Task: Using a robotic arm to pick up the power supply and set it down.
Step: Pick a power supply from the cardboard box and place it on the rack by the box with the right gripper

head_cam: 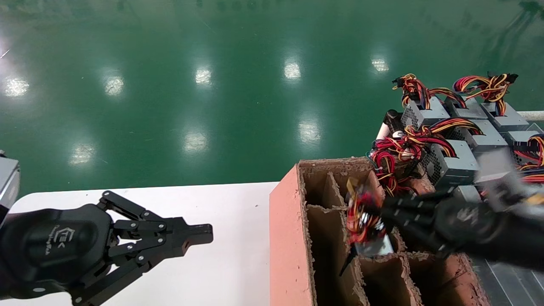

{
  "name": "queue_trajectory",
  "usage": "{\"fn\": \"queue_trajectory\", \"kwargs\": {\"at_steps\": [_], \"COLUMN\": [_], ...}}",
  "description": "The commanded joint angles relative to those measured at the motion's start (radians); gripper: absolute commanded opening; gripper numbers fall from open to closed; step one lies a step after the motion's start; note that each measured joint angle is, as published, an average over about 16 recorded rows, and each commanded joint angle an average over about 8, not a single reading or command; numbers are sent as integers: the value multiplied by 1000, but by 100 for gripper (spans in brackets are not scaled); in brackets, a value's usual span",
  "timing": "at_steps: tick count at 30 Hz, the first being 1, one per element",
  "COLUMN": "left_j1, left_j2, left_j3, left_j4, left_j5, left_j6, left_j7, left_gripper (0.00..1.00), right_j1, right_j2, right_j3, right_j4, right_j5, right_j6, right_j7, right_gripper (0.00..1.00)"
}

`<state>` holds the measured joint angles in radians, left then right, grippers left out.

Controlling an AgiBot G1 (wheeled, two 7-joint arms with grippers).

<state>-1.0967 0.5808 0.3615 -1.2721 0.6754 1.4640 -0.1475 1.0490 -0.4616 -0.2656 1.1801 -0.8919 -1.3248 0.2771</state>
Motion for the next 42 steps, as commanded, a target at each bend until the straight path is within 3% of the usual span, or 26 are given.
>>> {"fn": "queue_trajectory", "kwargs": {"at_steps": [1,9,22,32,42], "left_j1": [0,0,0,0,0], "left_j2": [0,0,0,0,0], "left_j3": [0,0,0,0,1], "left_j4": [0,0,0,0,0], "left_j5": [0,0,0,0,0], "left_j6": [0,0,0,0,0], "left_j7": [0,0,0,0,0], "left_gripper": [0,0,0,0,0], "right_j1": [2,84,197,159,112], "right_j2": [16,139,302,419,407], "right_j3": [25,155,269,266,247], "right_j4": [12,91,122,-36,-294], "right_j5": [44,139,51,-78,-123], "right_j6": [-8,16,193,249,217], "right_j7": [6,-13,-53,-67,-194], "right_gripper": [0,0,0,0,0]}}
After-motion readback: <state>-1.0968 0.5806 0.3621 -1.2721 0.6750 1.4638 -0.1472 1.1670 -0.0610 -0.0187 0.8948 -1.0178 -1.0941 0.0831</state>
